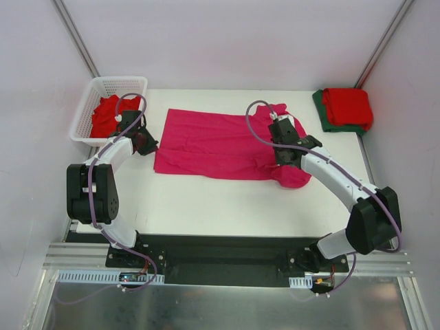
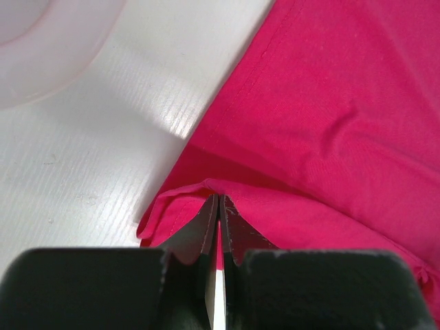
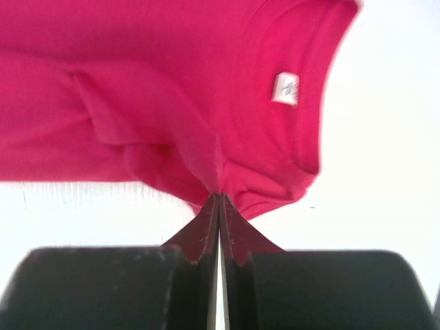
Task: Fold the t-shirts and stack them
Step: Fold the flattened tshirt in 1/3 of the way
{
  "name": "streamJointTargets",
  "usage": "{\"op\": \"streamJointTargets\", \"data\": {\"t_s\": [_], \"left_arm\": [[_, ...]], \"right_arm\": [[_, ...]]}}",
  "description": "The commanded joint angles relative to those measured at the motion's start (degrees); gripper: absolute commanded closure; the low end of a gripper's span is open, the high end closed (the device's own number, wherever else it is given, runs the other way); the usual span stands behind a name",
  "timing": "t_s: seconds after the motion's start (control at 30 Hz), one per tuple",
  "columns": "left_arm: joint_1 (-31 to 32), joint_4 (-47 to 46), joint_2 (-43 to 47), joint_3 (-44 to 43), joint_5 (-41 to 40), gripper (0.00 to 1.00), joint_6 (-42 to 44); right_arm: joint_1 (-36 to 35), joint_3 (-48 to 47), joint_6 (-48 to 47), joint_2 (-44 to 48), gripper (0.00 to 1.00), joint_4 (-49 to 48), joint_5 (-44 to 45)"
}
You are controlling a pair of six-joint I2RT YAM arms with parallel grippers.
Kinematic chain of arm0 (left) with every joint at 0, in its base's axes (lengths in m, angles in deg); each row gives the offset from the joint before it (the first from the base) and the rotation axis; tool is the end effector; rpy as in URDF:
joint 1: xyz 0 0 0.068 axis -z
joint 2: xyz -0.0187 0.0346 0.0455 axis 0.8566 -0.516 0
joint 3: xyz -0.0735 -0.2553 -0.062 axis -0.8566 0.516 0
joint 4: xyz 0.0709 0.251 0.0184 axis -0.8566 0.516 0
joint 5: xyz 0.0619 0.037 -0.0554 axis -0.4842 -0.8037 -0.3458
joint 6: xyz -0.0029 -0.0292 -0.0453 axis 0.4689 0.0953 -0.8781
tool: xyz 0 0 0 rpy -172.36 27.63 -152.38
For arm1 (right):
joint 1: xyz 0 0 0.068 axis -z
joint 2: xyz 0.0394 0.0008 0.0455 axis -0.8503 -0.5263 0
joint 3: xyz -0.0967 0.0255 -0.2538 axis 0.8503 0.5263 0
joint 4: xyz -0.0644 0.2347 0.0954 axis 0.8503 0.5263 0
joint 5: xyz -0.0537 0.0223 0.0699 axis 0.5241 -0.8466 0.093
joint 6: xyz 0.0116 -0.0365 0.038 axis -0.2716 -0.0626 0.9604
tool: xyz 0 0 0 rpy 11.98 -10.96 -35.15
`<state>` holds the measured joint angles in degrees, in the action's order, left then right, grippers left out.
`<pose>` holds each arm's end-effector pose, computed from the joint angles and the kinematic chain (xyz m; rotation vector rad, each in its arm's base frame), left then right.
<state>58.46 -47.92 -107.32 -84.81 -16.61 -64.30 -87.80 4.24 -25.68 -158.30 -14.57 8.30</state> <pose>0.3550 0.0004 0.2210 -0.6863 2.2727 -0.3747 0.2764 0.1404 0.2704 -0.4928 2.3564 -0.2951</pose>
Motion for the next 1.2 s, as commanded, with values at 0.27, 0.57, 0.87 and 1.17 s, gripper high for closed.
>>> {"op": "streamJointTargets", "data": {"t_s": [0.27, 0.57, 0.87, 1.17], "left_arm": [[-0.4, -0.7, 2.9, -1.0, -1.3, 1.00, 1.6], [-0.3, -0.1, 6.5, -2.3, -2.2, 1.00, 3.2], [-0.3, 0.2, 7.2, -3.0, -0.9, 1.00, 3.4], [-0.3, 0.4, 8.2, -4.4, -0.7, 1.00, 4.7]], "right_arm": [[1.1, -10.0, -3.5, 7.1, 0.99, 7.0, 16.1], [3.7, -14.0, -4.8, 9.5, 0.99, 7.5, 18.8], [4.4, -18.5, -6.1, 9.2, 0.99, 4.0, 17.5], [4.4, -21.7, -7.5, 8.2, 0.99, 3.5, 14.5]]}}
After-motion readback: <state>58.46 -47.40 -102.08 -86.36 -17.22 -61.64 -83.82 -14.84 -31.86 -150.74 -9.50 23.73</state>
